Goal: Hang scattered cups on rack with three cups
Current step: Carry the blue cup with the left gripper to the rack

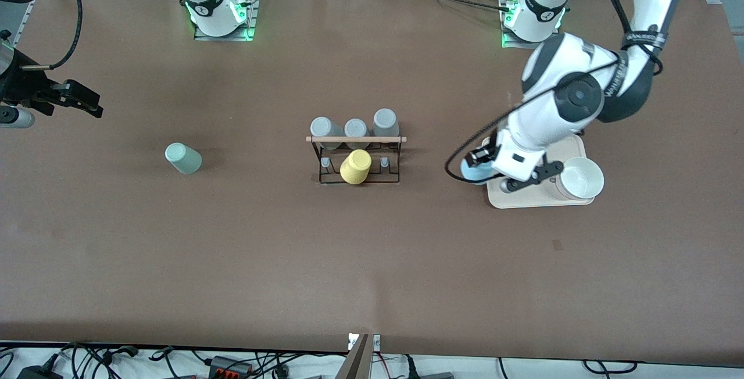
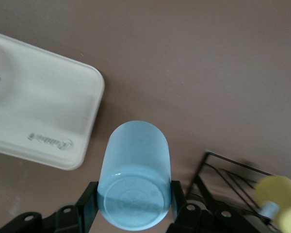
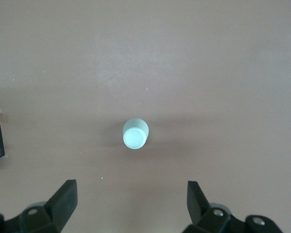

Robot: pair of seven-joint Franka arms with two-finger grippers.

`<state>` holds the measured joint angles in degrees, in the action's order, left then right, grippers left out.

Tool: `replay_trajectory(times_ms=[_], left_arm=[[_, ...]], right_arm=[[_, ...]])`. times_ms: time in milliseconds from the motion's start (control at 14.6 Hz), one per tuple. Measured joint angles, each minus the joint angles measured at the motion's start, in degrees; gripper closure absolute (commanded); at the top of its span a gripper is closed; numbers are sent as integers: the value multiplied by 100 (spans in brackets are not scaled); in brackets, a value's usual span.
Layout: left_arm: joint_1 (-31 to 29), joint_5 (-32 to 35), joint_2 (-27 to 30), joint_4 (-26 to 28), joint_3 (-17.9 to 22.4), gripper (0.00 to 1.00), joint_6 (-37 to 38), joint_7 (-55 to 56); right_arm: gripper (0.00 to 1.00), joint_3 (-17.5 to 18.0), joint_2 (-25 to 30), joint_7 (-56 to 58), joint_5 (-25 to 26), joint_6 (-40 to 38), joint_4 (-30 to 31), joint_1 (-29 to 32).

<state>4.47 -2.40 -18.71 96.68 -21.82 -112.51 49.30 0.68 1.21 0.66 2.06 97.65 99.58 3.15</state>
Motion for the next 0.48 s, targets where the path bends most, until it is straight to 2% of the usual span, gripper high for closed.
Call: replay_trajectory(times_ms=[137,480], left_arm=[[166,-1,-20,-220,-210,62,1,642],[853,1,-540,-959,-238,62,1,1786]], right_arm=[[0,0,0,0,0,-1,0,0],[0,0,0,0,0,-1,0,1]])
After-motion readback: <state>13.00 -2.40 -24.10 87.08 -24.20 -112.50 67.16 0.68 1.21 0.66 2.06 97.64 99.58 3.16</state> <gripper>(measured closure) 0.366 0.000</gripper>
